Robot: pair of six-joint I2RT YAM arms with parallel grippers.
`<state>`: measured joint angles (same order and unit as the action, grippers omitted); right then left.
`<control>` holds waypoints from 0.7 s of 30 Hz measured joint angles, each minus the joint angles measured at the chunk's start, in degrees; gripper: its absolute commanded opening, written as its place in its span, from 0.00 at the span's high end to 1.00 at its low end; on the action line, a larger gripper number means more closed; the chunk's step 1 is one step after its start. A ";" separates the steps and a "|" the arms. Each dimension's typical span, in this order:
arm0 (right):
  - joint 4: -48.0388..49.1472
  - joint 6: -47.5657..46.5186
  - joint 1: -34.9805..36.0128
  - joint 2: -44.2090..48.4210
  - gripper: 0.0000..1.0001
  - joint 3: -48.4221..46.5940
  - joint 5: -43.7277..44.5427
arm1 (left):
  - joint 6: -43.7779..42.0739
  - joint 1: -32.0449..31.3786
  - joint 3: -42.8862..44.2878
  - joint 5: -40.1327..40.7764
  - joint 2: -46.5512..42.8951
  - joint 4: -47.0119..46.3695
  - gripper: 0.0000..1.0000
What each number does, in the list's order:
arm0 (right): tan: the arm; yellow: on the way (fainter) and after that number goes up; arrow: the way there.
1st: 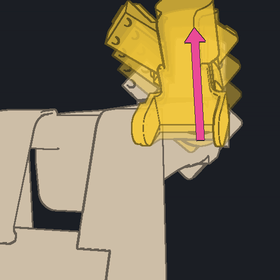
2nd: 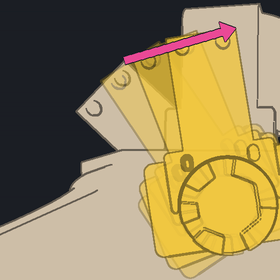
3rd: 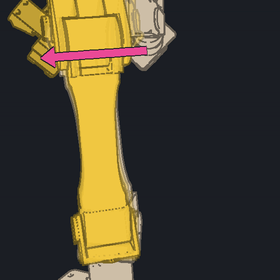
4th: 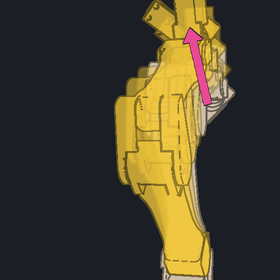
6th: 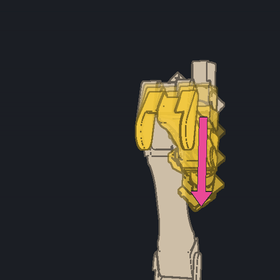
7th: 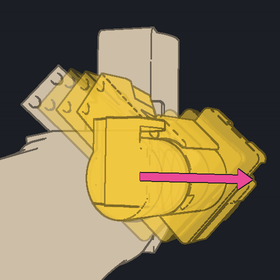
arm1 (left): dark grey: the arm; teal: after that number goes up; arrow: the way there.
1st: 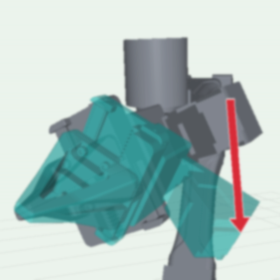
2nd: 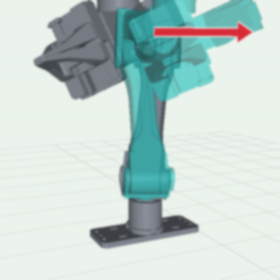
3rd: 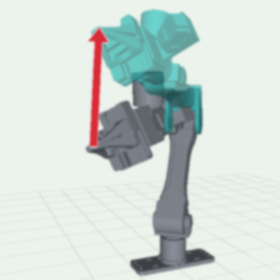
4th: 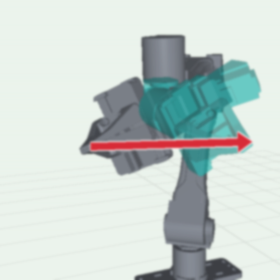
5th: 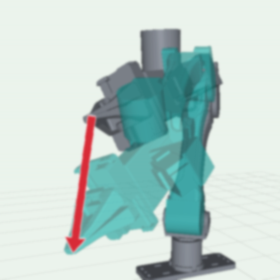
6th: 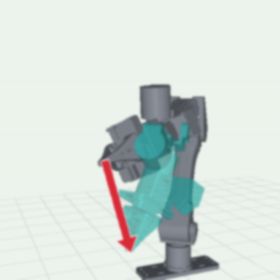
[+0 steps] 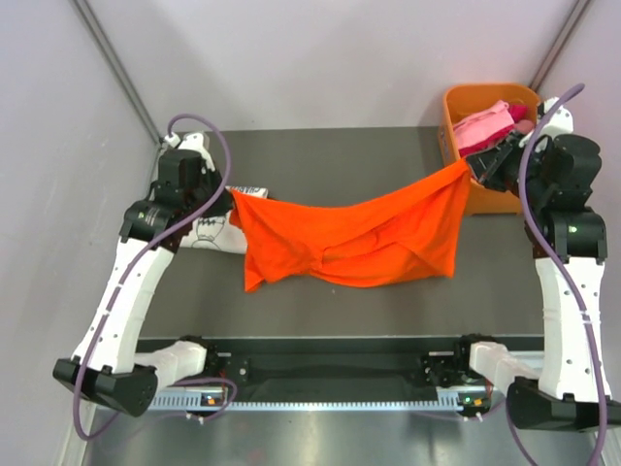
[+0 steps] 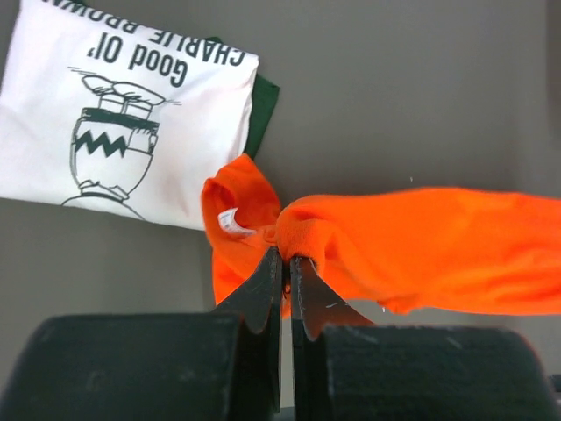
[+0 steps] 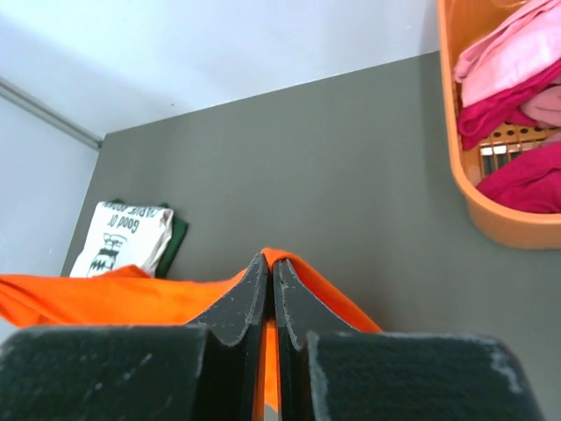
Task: Fold and stack the t-shirts
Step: Flatten the tshirt out
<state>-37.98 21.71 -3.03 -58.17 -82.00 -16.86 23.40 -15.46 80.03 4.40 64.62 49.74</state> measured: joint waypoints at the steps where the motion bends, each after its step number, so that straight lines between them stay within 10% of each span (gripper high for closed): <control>1: -0.11 0.00 -0.17 -0.20 1.00 -0.24 0.28 | 0.00 0.00 0.11 -0.57 0.57 -0.28 1.00; 11: 0.26 0.20 -3.34 -1.33 1.00 2.69 2.43 | 1.77 0.00 -0.46 -10.34 12.31 -6.10 1.00; 21: -0.24 -0.17 -4.33 5.68 1.00 10.01 3.28 | 2.25 0.00 -9.81 -14.34 2.80 -5.20 1.00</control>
<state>-38.22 21.54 -7.35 -52.49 -71.99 -13.58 25.65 -15.46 70.22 -9.93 67.42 44.53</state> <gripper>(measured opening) 0.012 0.033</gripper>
